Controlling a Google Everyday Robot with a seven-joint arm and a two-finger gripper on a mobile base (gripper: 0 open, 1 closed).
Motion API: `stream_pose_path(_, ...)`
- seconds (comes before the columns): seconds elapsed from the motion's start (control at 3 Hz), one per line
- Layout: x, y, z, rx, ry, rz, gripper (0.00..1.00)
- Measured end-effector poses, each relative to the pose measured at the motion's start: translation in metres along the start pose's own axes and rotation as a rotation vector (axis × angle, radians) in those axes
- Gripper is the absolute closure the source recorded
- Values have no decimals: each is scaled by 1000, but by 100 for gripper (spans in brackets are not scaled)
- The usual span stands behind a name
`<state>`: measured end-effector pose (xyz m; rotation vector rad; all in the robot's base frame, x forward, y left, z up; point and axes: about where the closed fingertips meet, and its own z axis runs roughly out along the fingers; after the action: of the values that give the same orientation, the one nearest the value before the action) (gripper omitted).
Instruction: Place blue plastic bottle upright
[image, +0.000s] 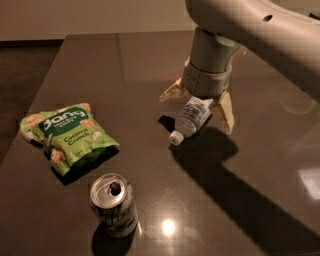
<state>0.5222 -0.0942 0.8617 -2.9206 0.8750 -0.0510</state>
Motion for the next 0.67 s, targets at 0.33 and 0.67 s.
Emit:
stream_pose_path(0.33, 4, -1, 5, -36, 26, -14, 16)
stream_pose_path(0.67, 8, -2, 6, -59, 37, -7, 39)
